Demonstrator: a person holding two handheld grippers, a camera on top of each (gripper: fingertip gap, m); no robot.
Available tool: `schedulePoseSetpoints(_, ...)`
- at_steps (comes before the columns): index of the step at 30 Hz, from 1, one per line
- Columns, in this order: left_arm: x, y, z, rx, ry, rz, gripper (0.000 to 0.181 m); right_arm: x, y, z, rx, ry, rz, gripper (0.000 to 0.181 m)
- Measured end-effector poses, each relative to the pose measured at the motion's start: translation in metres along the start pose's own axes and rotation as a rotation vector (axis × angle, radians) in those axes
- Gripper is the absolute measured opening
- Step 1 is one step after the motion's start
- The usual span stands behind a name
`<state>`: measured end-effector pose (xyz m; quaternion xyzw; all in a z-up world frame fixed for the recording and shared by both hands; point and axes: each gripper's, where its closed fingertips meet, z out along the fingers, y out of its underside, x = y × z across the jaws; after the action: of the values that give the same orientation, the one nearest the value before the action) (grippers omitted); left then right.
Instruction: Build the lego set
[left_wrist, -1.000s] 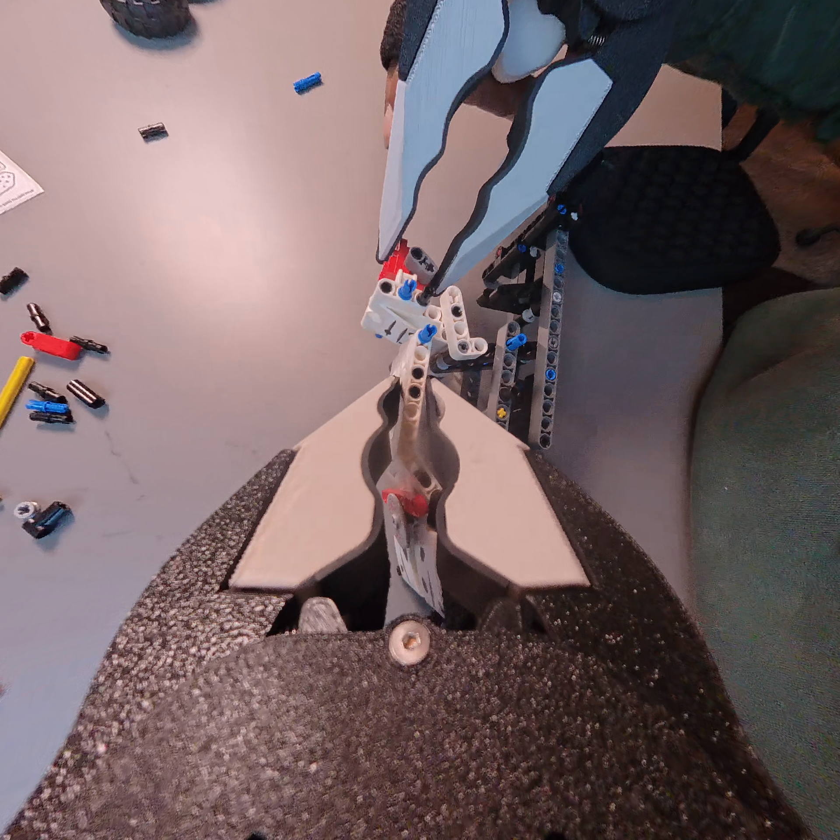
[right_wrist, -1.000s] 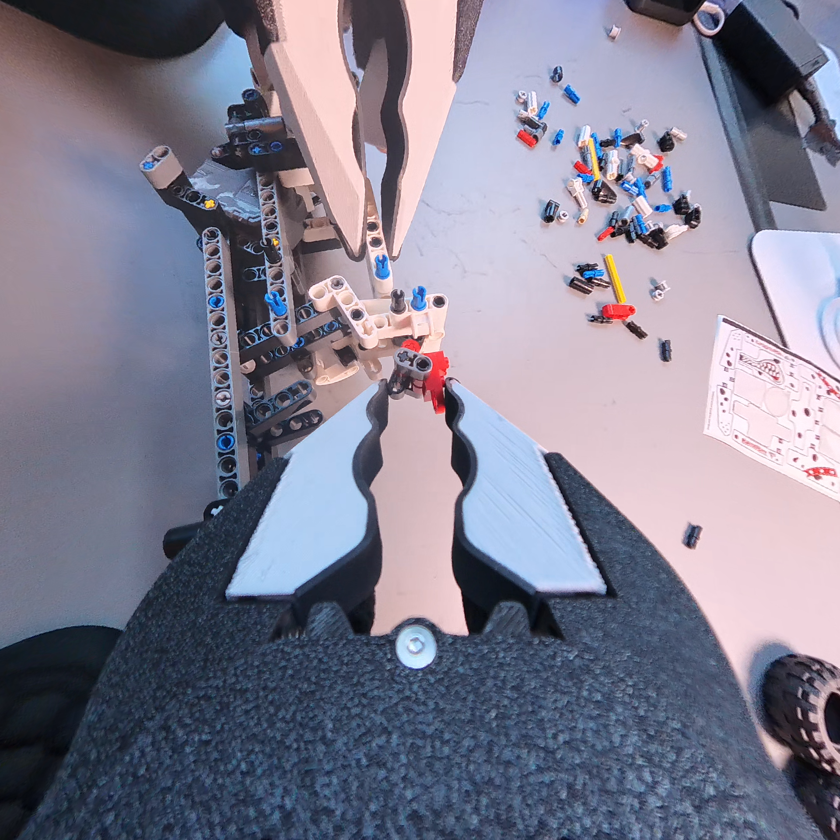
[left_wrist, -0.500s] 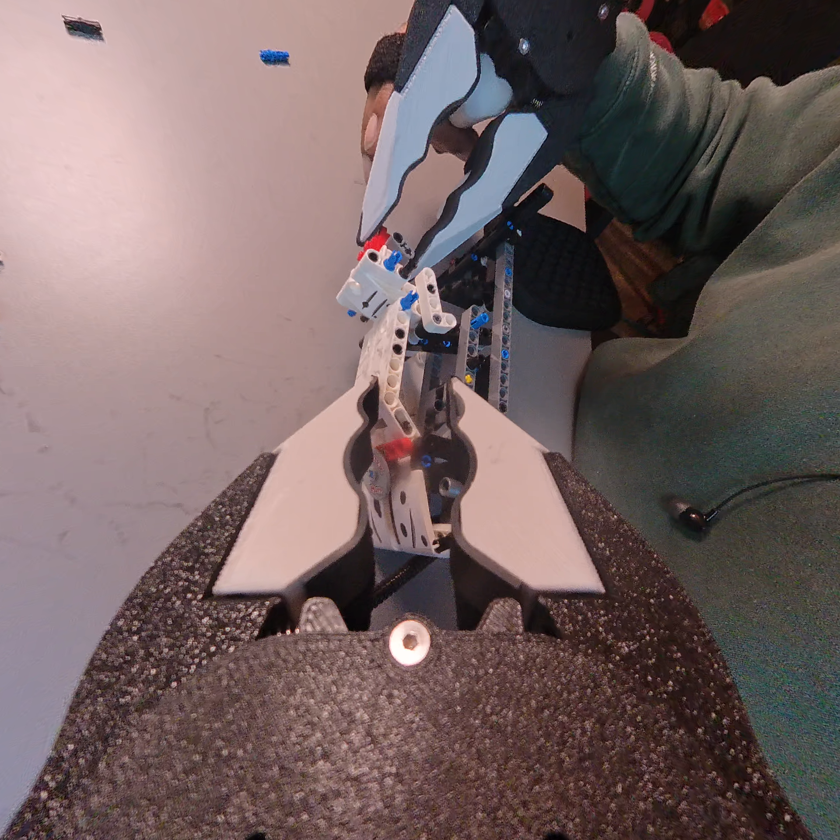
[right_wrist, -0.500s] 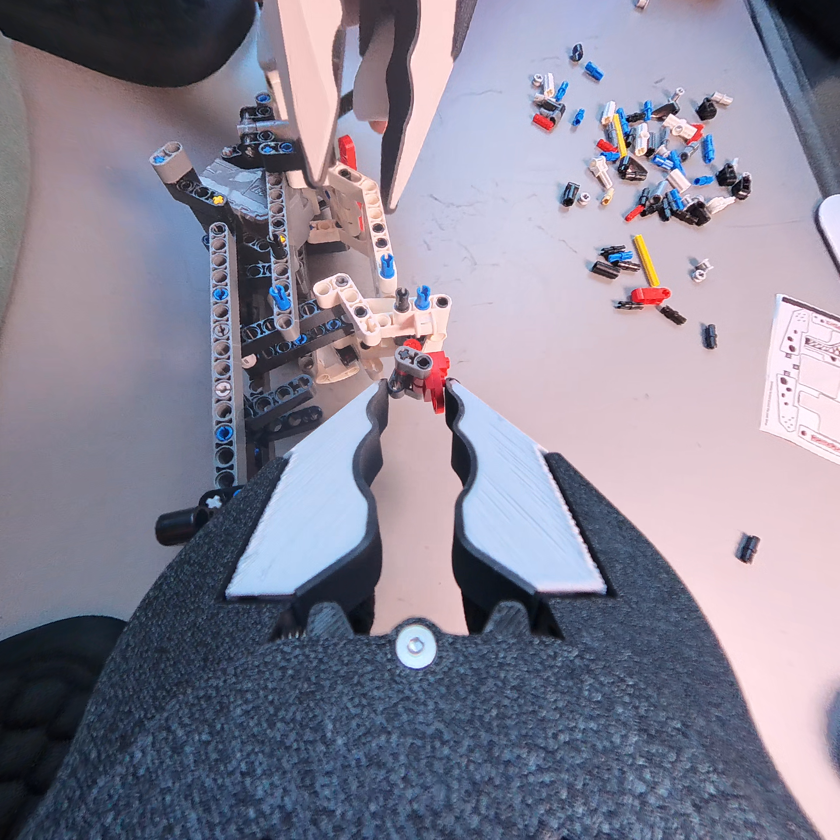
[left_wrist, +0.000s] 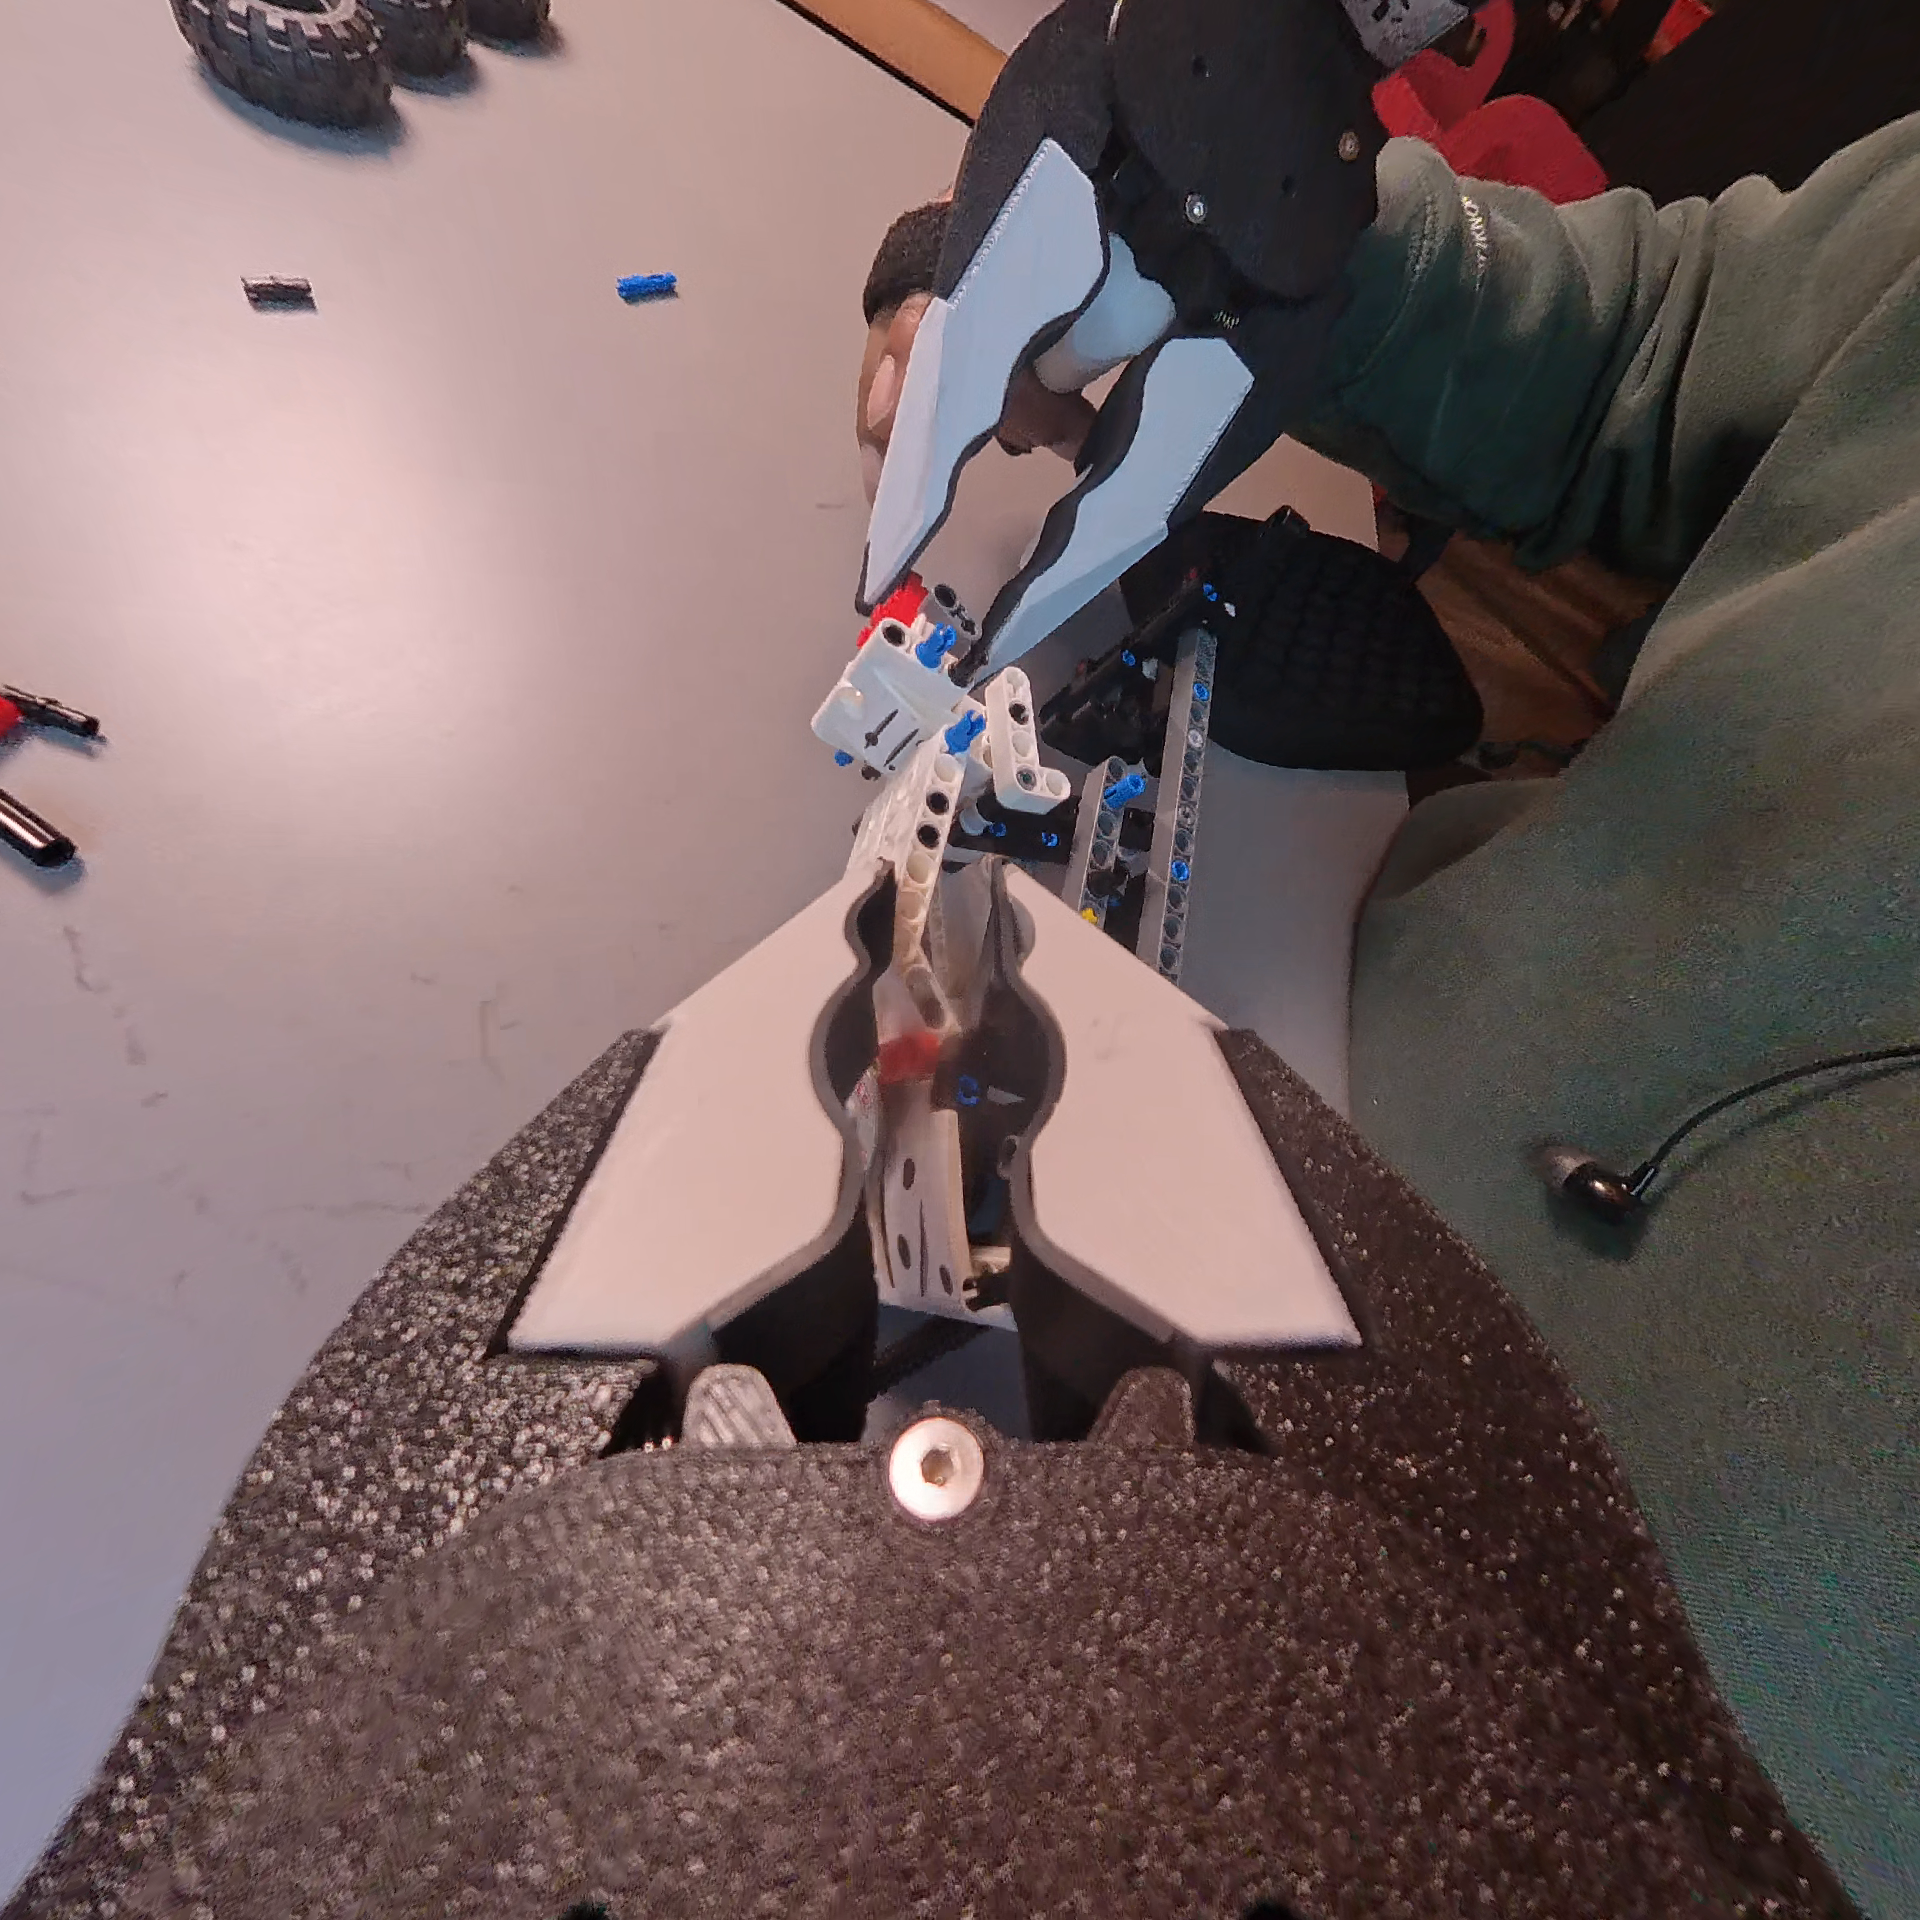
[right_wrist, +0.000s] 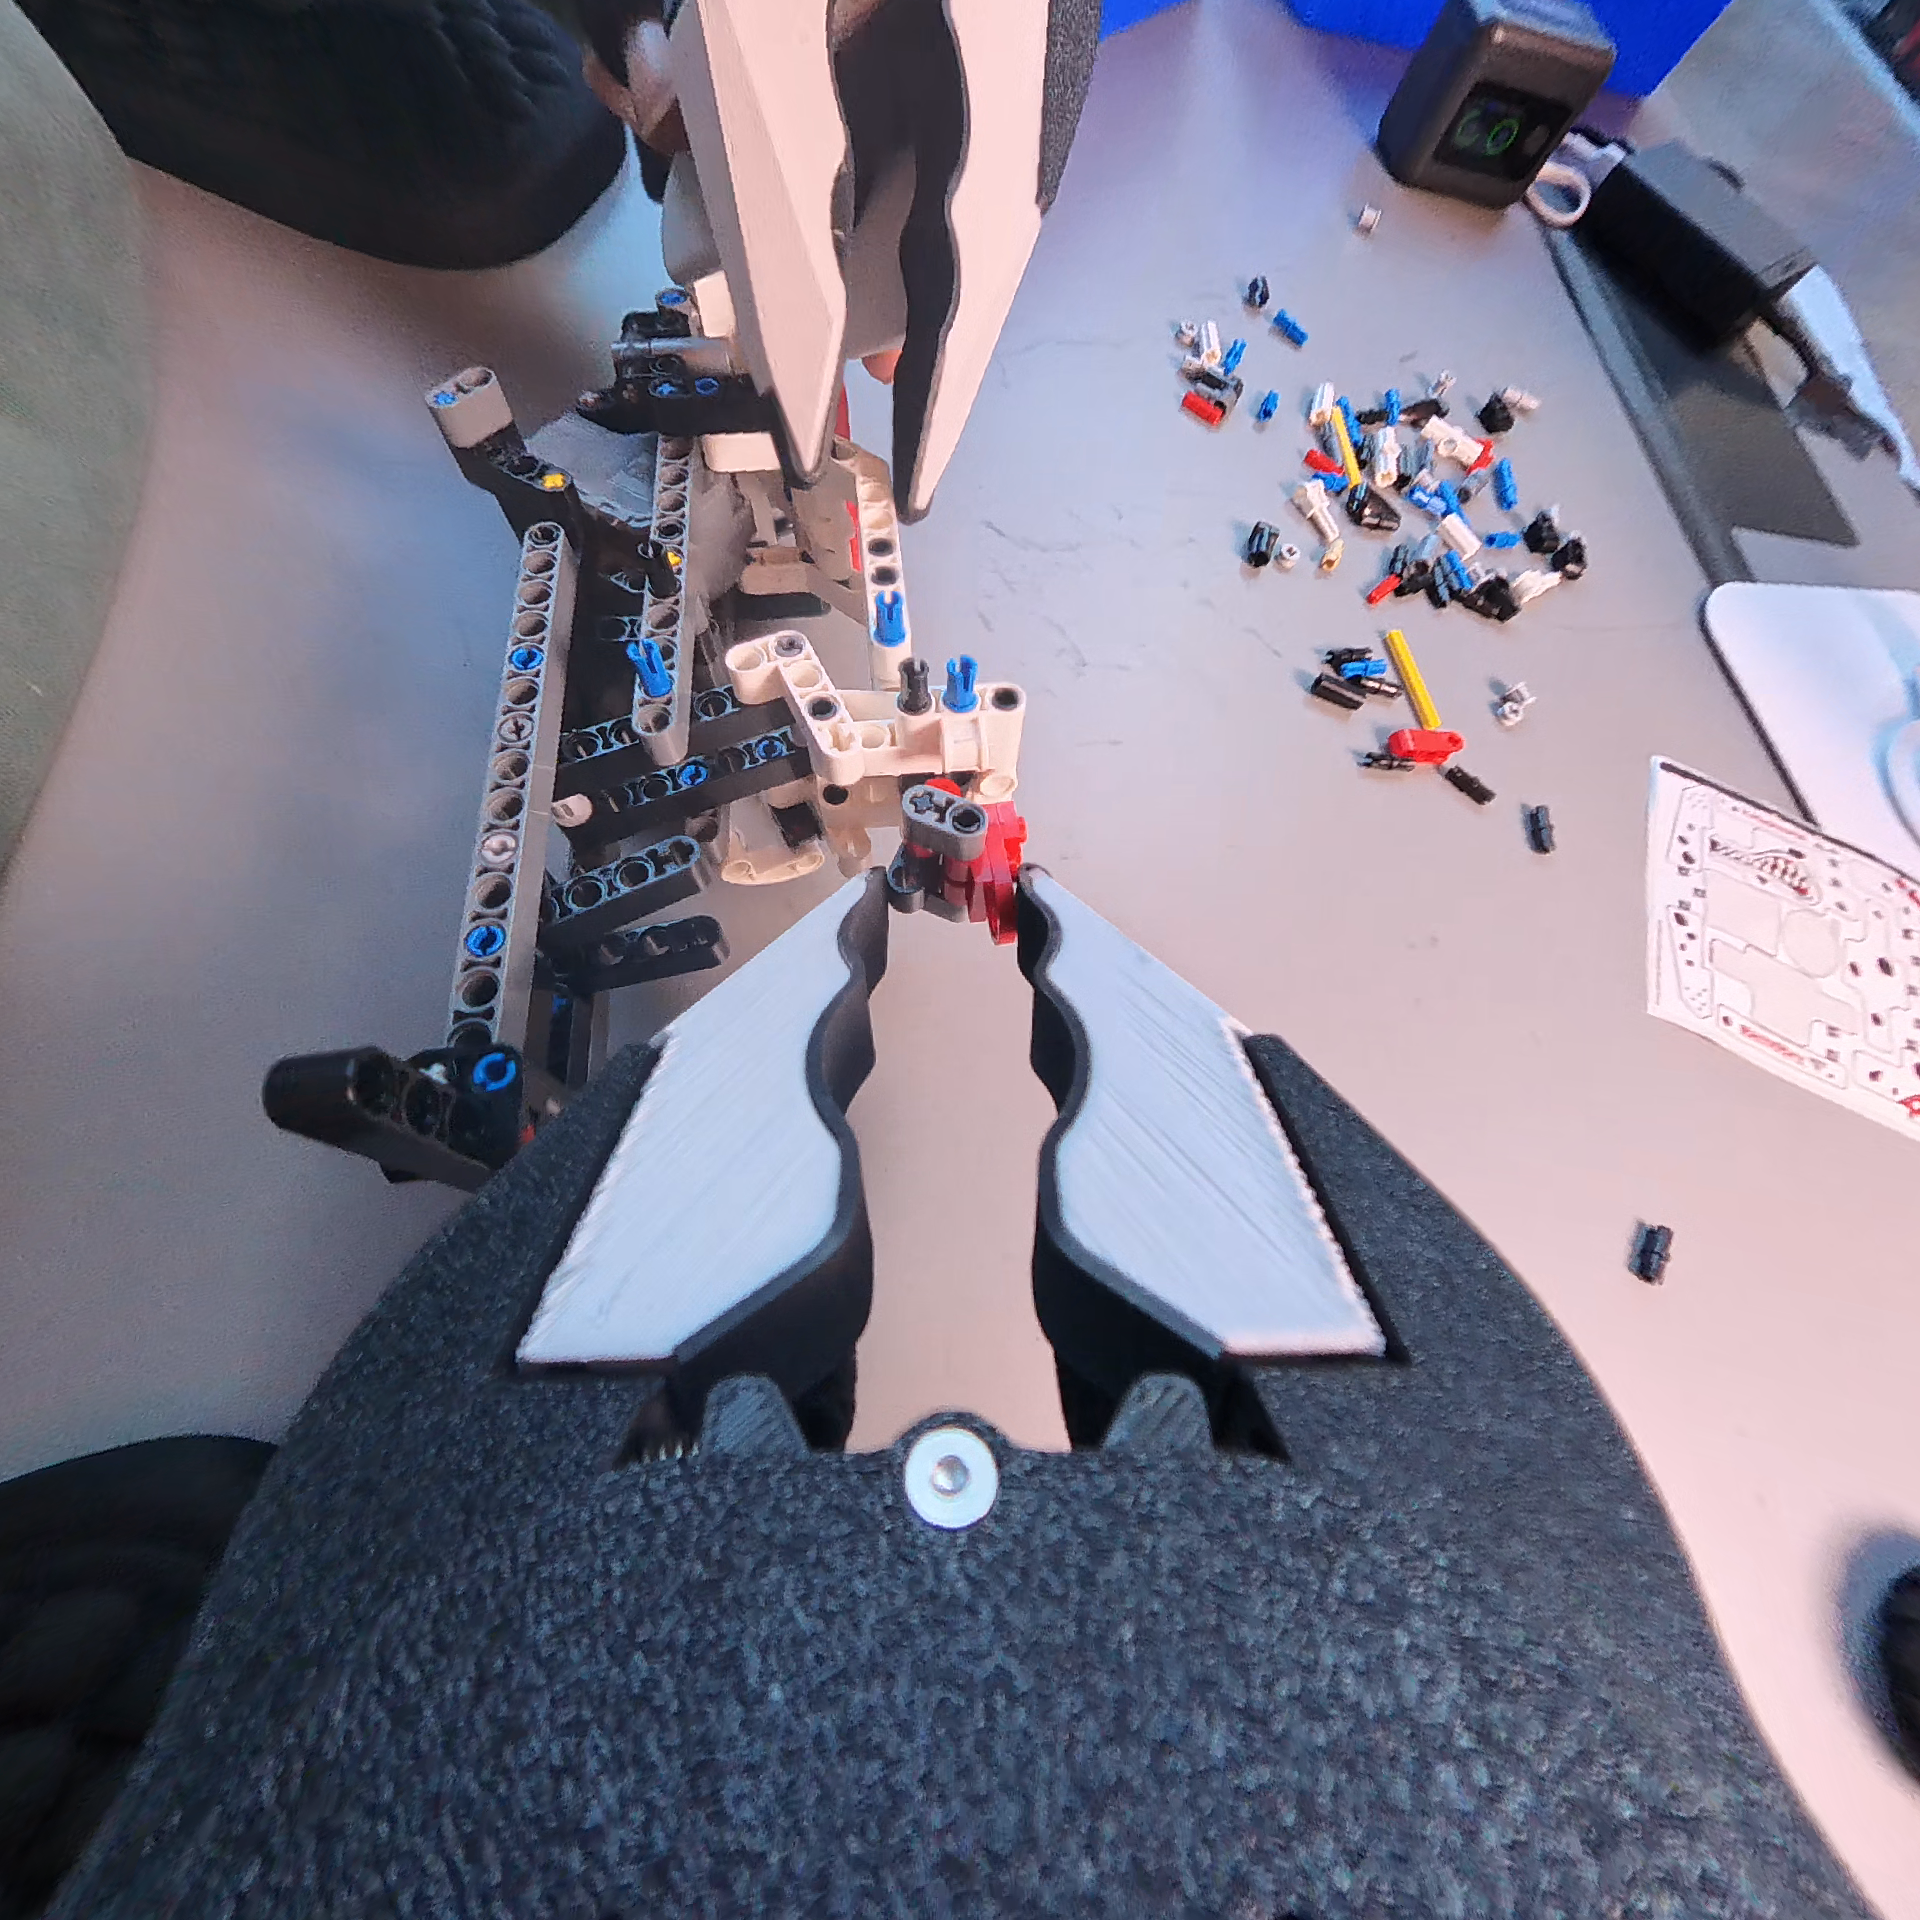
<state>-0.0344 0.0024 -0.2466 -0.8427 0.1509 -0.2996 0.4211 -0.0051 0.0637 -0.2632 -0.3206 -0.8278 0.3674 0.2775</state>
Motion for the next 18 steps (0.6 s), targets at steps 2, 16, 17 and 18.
schedulePoseSetpoints(2,0.0015,-0.0007,-0.0001,0.005,-0.013,0.027,0.016,-0.0012,-0.0023,-0.0014,0.023,0.015,-0.016,0.024)
schedulePoseSetpoints(16,0.0083,0.0021,-0.0007,0.007,-0.001,0.034,0.019,-0.0033,0.0002,-0.0020,0.038,-0.004,0.037,0.026)
schedulePoseSetpoints(17,0.0093,0.0023,-0.0011,0.013,0.016,0.018,0.020,-0.0009,0.0006,-0.0033,0.029,-0.005,0.047,0.026)
schedulePoseSetpoints(18,0.0097,0.0032,-0.0013,0.015,0.032,-0.004,0.021,0.0021,-0.0003,-0.0062,0.023,-0.005,0.055,0.026)
